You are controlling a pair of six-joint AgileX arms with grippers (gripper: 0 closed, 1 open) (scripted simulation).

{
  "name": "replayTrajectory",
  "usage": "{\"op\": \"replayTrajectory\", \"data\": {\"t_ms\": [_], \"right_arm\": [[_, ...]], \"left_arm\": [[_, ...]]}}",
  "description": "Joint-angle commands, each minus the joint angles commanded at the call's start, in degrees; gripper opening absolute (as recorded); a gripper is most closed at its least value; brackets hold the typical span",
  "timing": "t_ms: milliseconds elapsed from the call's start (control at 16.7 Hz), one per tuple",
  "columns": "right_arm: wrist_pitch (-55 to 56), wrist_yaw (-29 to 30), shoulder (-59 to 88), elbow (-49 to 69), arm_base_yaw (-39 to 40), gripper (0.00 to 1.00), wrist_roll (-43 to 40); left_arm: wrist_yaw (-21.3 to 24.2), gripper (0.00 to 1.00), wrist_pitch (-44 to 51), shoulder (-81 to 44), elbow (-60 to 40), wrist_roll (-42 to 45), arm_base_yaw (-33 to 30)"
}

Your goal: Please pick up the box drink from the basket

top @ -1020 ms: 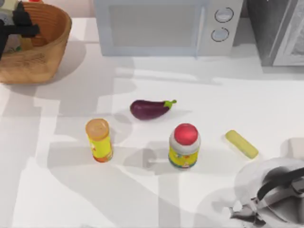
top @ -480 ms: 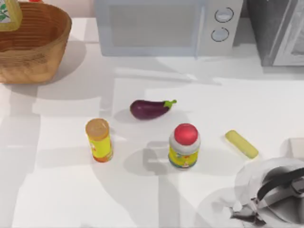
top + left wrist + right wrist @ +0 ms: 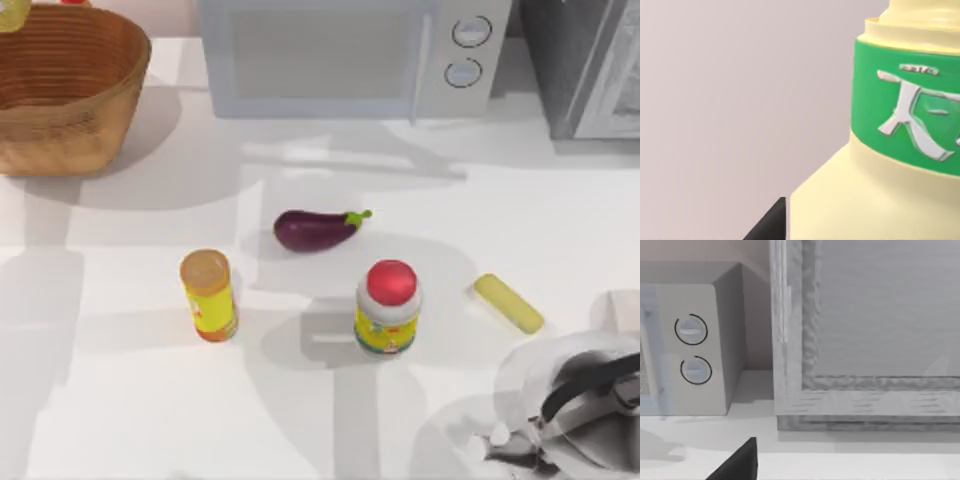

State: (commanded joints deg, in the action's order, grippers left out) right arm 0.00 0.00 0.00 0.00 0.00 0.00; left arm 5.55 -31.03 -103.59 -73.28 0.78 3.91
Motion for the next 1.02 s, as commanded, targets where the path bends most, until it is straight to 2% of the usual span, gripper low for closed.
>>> {"op": "replayTrajectory", "data": {"t_ms": [240, 480, 720, 1020], "right_arm": [[0.0, 0.0, 0.0, 0.0, 0.0, 1.0, 0.0], [0.0, 0.0, 0.0, 0.0, 0.0, 1.0, 0.0], [0.0, 0.0, 0.0, 0.0, 0.0, 1.0, 0.0], [0.0, 0.0, 0.0, 0.0, 0.0, 1.0, 0.0]], "left_arm": [[-0.1, 0.0, 0.2, 0.4, 0.8, 0.0, 0.0], [-0.5, 0.0, 3.3, 8.9, 7.4, -0.4, -0.4], [-1.4, 0.0, 8.2, 27.0, 19.3, -0.3, -1.1], [-2.9, 0.0, 16.3, 59.5, 39.2, -0.3, -2.2]]}}
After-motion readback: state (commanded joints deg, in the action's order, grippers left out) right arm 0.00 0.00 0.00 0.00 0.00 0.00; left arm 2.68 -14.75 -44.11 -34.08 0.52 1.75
